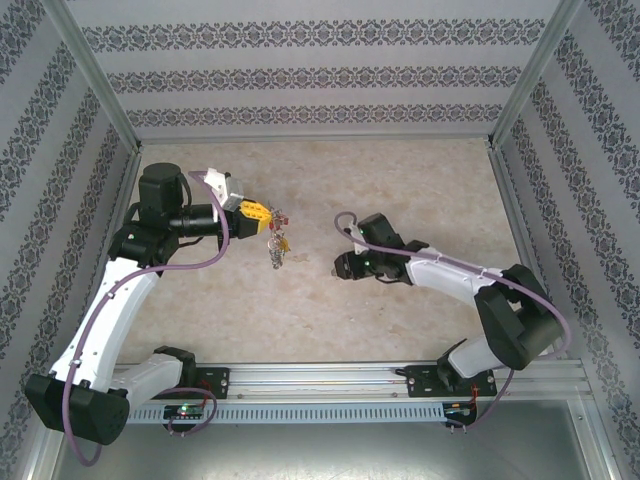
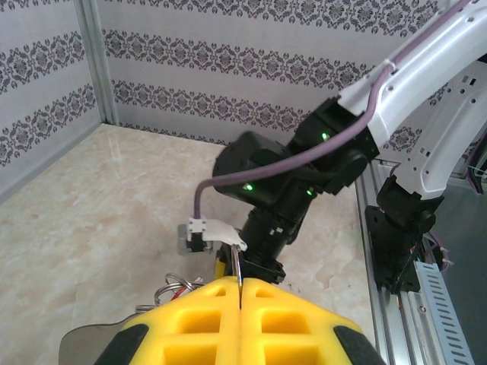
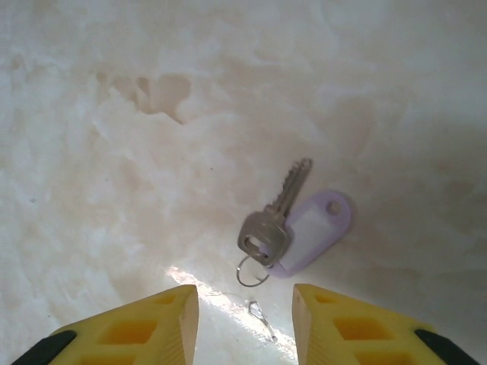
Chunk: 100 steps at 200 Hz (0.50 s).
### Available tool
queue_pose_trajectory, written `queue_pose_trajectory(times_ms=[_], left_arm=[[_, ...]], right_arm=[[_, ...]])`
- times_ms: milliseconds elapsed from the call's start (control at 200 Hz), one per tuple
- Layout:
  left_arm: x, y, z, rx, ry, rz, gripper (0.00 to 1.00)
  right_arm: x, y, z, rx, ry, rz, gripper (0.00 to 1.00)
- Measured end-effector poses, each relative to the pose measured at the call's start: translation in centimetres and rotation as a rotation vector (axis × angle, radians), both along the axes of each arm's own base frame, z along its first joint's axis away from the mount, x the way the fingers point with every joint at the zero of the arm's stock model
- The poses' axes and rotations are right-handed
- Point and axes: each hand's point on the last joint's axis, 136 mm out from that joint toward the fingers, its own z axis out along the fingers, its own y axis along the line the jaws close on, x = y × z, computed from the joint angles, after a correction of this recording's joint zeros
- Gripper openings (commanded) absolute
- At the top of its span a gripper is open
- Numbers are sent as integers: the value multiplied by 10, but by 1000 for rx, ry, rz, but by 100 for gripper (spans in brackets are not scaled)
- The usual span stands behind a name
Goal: Put the keys on the keyring
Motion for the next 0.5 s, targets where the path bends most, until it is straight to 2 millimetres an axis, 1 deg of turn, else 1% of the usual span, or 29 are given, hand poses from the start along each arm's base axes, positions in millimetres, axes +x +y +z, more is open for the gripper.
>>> queue_pose_trajectory(times_ms=[90,220,320,500], left_arm=[[-1,0,1,-2,-8,0,0],[-2,0,2,-3,-14,1,0],[-3,1,2,-3,-17,1,0],[-3,2,2,1,-24,13,0]], right_arm=[[10,6,7,-42,21,48,36],[17,11,1,-126,90,118,36],[13,11,-4,-179,149,157,36],[0,16,-16,-261,238,225,36]])
